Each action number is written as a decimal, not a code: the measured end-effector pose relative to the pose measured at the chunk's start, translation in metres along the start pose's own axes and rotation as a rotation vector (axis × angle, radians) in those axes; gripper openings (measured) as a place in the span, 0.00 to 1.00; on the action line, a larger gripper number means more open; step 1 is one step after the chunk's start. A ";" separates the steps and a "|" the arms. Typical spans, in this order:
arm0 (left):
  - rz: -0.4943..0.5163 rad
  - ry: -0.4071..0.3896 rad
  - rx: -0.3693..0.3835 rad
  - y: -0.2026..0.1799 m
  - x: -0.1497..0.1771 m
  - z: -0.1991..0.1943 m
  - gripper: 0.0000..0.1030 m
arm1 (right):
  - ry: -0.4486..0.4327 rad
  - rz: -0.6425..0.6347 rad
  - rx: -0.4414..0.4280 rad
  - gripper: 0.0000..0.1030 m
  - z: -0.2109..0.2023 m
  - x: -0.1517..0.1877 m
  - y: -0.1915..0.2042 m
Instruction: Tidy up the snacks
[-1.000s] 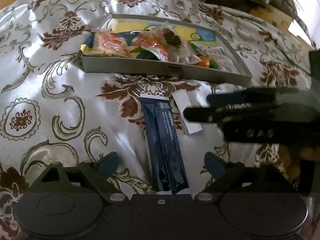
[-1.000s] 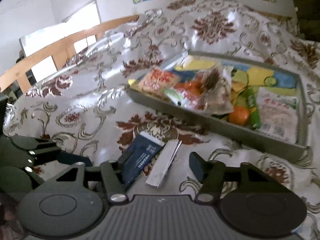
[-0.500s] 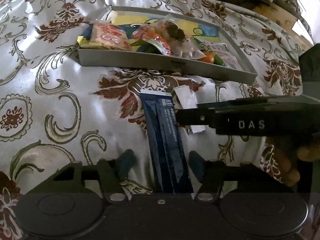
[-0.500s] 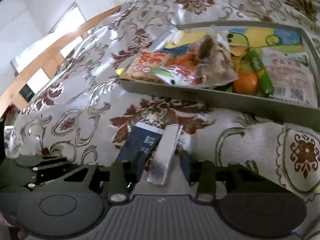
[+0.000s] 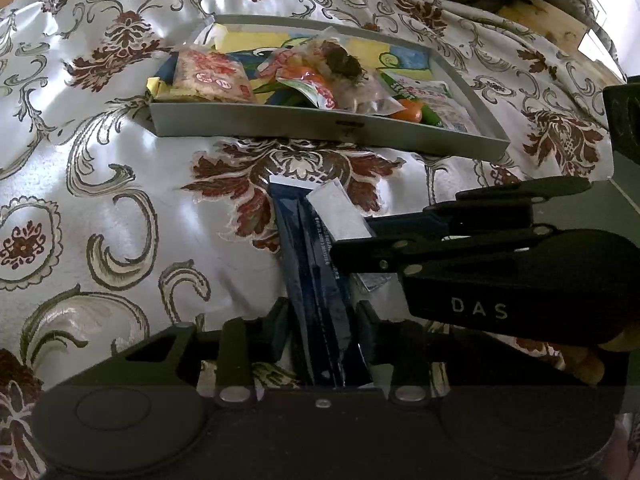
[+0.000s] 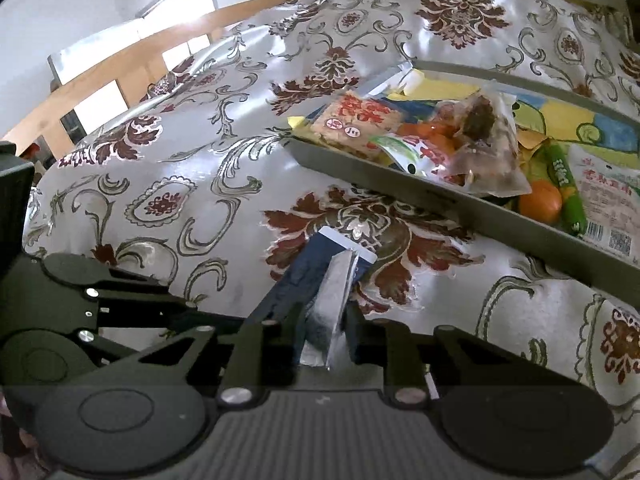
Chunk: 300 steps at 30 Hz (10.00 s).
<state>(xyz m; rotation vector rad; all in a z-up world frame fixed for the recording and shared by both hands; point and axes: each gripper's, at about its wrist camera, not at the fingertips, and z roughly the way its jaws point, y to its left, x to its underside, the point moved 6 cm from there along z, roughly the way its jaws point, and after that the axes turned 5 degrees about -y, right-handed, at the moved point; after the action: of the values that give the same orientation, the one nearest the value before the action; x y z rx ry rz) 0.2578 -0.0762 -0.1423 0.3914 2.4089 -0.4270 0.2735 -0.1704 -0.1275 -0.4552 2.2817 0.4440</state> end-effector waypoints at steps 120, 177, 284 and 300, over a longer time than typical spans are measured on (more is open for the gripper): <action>-0.039 -0.215 -0.022 -0.077 -0.197 0.131 0.27 | -0.260 0.381 0.407 0.07 -0.039 -0.049 -0.191; -0.066 -0.623 -0.340 -0.046 -0.106 -0.123 0.99 | -0.653 0.187 0.444 1.00 -0.200 -0.062 -0.077; -0.056 -0.425 -0.494 -0.046 0.054 -0.175 0.99 | -0.302 0.212 0.621 1.00 -0.211 0.072 0.018; -0.056 -0.424 -0.494 -0.045 0.054 -0.174 0.99 | -0.301 0.213 0.621 1.00 -0.211 0.072 0.018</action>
<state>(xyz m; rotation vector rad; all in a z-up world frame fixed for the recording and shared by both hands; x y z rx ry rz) 0.1049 -0.0387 -0.0397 0.0077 2.0185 0.0681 0.0895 -0.2617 -0.0384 0.1595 2.0387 -0.1037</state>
